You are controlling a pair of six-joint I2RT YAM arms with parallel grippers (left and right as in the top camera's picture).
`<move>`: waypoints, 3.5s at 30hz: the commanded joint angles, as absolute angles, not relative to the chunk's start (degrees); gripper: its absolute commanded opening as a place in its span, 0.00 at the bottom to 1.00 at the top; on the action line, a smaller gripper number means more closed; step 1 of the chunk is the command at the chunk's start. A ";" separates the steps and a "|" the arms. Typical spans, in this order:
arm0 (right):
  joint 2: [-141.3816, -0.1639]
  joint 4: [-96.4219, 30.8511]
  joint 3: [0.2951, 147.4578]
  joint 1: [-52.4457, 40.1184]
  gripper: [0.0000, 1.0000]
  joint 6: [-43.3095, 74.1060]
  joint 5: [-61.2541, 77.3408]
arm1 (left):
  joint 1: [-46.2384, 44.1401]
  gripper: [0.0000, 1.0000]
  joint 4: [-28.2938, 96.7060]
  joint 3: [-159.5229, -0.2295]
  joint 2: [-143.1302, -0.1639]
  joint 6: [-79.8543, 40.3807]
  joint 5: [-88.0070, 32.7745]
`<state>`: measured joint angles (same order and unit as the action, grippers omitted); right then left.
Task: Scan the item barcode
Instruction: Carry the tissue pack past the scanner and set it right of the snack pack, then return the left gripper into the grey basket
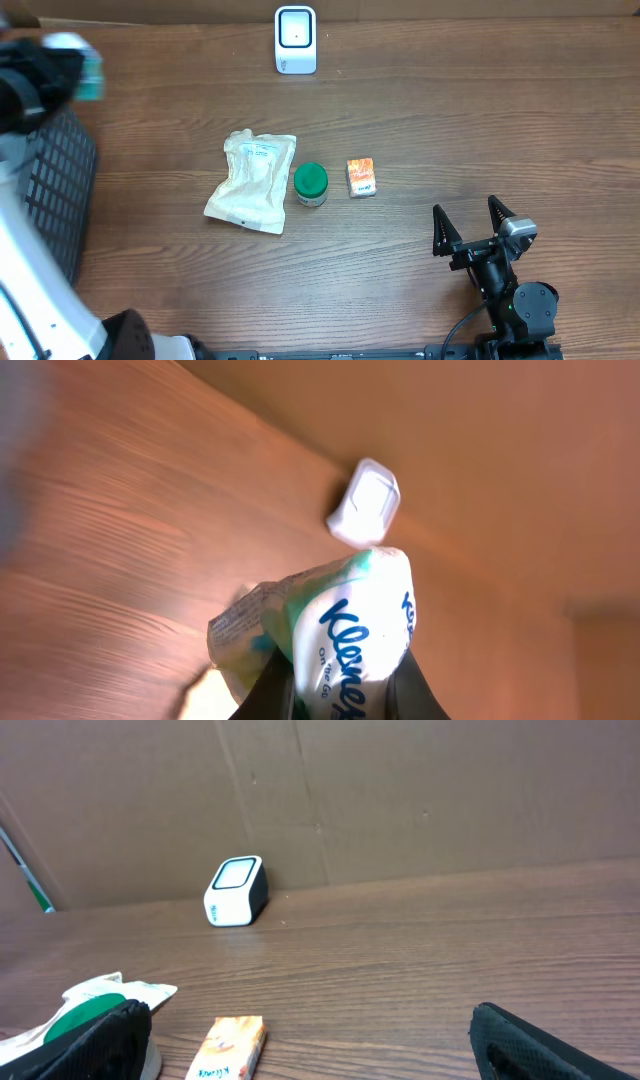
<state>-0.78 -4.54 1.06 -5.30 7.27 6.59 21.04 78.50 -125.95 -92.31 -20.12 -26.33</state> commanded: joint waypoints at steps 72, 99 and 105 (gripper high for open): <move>-0.30 -4.29 0.47 -5.41 1.00 7.09 6.04 | 15.55 0.65 95.50 -138.96 -97.78 -23.88 9.63; -0.30 -4.29 0.47 -5.41 1.00 7.09 6.04 | 45.91 0.65 69.84 -98.48 -98.80 -13.82 12.69; -0.30 -4.29 0.47 -5.41 1.00 7.09 6.04 | 46.92 0.69 60.47 -89.80 -98.91 -9.93 12.62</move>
